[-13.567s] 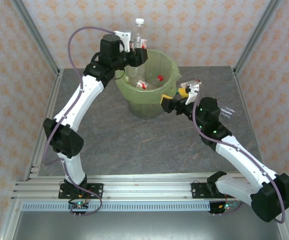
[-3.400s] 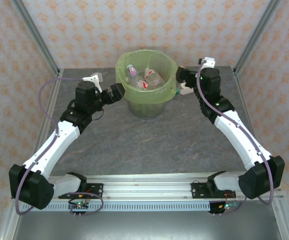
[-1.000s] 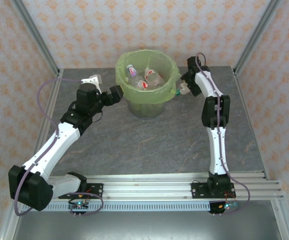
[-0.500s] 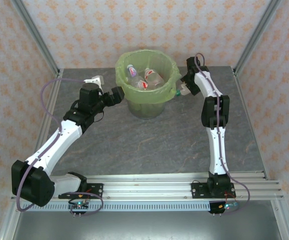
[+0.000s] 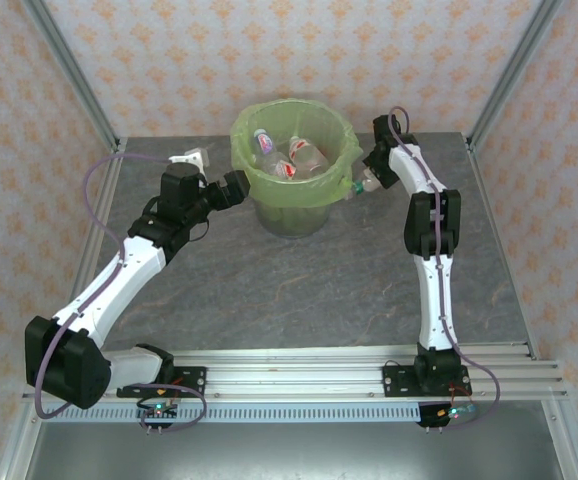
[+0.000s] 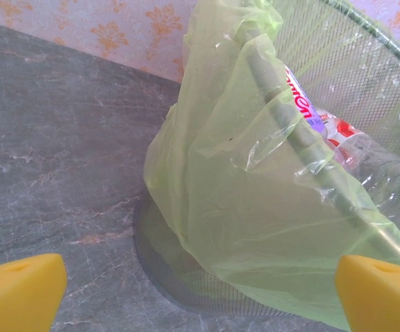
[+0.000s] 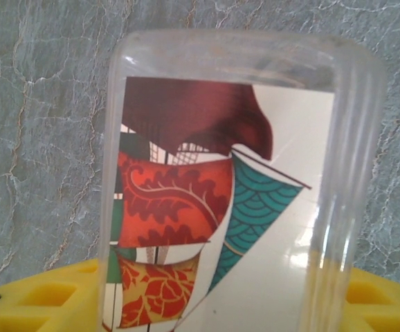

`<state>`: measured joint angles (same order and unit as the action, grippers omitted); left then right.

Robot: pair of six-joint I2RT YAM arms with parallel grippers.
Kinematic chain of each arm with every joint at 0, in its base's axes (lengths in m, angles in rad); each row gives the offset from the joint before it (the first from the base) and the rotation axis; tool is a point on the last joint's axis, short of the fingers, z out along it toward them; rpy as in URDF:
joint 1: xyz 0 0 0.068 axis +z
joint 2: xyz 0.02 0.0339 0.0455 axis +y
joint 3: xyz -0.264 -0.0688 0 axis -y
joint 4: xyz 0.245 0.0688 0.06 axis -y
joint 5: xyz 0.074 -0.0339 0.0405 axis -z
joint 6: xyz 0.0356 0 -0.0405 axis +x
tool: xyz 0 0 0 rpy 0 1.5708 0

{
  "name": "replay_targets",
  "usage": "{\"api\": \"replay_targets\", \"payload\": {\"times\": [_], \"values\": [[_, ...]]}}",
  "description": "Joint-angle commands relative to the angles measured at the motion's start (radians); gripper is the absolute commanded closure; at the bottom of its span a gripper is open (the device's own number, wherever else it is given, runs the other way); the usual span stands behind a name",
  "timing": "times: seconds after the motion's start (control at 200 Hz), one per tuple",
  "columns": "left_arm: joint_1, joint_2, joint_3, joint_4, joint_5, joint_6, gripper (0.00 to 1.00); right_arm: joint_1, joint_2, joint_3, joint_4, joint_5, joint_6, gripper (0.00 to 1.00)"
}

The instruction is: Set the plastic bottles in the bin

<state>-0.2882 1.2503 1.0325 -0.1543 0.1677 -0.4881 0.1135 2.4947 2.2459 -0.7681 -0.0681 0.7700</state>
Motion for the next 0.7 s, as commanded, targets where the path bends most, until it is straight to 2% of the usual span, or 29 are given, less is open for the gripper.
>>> {"api": "replay_targets", "payload": {"times": [0.0,0.42,0.651,0.696], "values": [[-0.005,0.004,0.028,-0.017,-0.002,0.017,0.0,0.003,-0.048,-0.035,-0.007,0.04,-0.01,0.46],[-0.005,-0.002,0.018,-0.015,0.001,0.006,0.0,0.003,-0.228,-0.252,0.131,0.069,-0.021,0.64],[-0.005,-0.012,0.012,-0.014,-0.004,0.009,0.0,0.003,-0.413,-0.478,0.279,0.115,-0.015,0.81],[-0.004,-0.014,0.013,-0.01,-0.004,0.008,0.0,0.003,-0.459,-0.53,0.312,0.125,-0.016,0.88]]}}
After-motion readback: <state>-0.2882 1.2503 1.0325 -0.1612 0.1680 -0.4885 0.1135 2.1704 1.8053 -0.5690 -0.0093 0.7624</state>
